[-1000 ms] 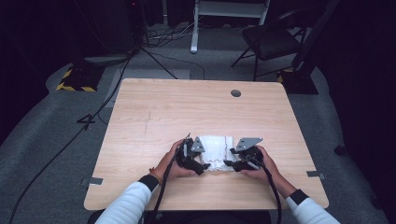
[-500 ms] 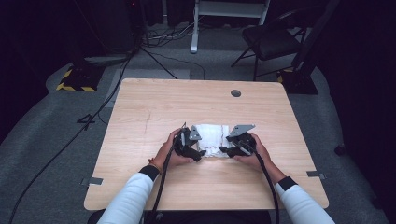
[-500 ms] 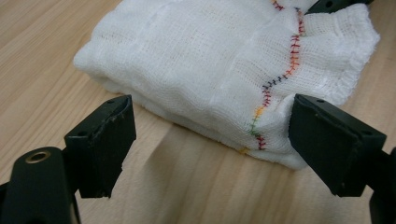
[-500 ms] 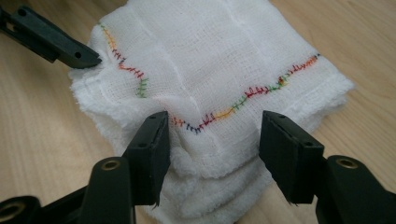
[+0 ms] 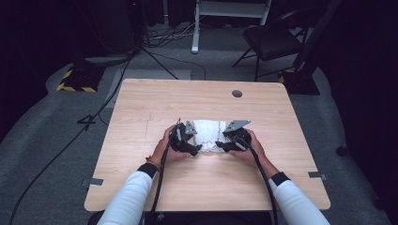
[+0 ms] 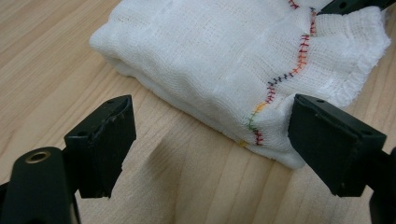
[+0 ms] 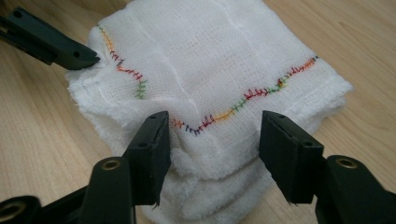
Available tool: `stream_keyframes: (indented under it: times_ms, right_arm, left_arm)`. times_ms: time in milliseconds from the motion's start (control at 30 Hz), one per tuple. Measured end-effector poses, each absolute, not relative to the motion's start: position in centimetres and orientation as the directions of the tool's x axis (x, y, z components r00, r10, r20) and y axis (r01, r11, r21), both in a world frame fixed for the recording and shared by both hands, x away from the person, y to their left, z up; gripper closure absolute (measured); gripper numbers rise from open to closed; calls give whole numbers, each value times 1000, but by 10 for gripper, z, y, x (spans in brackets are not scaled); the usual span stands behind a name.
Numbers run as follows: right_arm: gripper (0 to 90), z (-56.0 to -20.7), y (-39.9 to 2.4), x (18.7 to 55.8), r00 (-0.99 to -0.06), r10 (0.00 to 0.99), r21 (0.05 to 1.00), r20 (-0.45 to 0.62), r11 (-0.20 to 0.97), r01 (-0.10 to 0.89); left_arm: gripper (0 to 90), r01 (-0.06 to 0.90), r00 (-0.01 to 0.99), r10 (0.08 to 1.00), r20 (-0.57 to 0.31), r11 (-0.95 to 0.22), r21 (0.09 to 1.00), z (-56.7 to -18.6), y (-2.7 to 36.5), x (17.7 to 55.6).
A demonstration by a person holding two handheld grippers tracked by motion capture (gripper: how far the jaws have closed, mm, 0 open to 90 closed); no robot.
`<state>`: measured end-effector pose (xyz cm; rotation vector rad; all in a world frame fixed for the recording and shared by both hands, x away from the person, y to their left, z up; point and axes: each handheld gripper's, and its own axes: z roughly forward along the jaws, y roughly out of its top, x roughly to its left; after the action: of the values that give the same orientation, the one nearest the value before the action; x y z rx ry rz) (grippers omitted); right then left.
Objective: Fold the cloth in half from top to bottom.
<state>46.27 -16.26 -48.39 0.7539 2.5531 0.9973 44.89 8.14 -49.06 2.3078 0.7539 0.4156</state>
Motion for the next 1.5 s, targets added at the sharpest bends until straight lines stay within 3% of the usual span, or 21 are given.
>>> stream_keyframes:
  times_ms: [467,800,1500]
  right_arm:
    - [349,-472,-165,457,-818,555,665,-150,669,331]
    - [347,-461,-181,444,-814,550,665,-185,681,309]
    - [349,-449,-214,412,-809,547,656,-214,695,296]
  left_arm:
    - [198,408,767,634,95,-597,691,-479,78,440]
    - [168,384,793,601,94,-614,690,-466,81,421]
    - [172,311,799,558,226,-704,639,-464,94,381]
